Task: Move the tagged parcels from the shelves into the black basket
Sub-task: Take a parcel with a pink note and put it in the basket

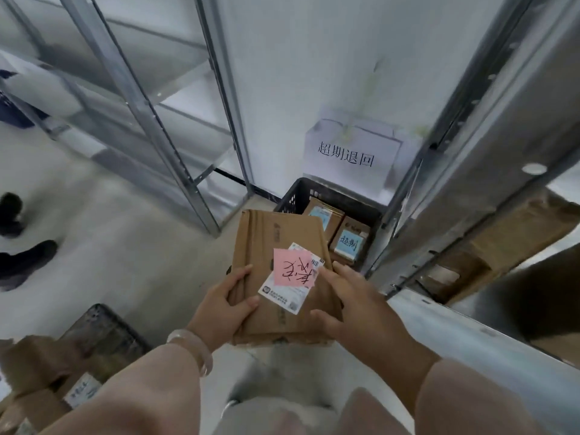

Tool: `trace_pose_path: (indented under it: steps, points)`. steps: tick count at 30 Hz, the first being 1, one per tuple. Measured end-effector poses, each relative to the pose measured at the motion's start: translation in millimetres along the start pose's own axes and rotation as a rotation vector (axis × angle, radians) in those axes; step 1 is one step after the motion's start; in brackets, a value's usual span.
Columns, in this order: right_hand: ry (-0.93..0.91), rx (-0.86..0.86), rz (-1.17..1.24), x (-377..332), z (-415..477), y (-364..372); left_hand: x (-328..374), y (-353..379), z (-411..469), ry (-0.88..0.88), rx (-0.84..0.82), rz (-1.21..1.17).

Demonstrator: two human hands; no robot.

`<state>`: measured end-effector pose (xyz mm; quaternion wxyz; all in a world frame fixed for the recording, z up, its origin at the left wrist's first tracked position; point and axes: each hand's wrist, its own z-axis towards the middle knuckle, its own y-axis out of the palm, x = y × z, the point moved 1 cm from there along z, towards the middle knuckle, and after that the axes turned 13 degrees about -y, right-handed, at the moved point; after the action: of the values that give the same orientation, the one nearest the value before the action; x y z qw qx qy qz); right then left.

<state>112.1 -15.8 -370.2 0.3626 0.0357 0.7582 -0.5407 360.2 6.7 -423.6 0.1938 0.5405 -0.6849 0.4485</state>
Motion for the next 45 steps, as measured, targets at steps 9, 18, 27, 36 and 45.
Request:
trace_pose_path:
  steps: [9, 18, 27, 36, 45]
  points:
    - [0.291, 0.113, 0.065, 19, 72, 45, -21, -7, 149, 0.006, -0.195, 0.268]
    - [0.506, 0.178, 0.025, 53, 126, 102, -64, 28, 292, -0.083, -0.481, 0.385]
    - [0.61, 0.292, 0.031, 77, 139, 141, -96, 50, 343, -0.047, -0.506, 0.531]
    - [0.592, 0.217, -0.072, 52, 117, 148, -63, 52, 302, 0.19, -0.453, 0.895]
    - [0.582, 0.367, -0.181, -1, 16, 117, 15, 56, 156, 0.845, -0.304, 0.846]
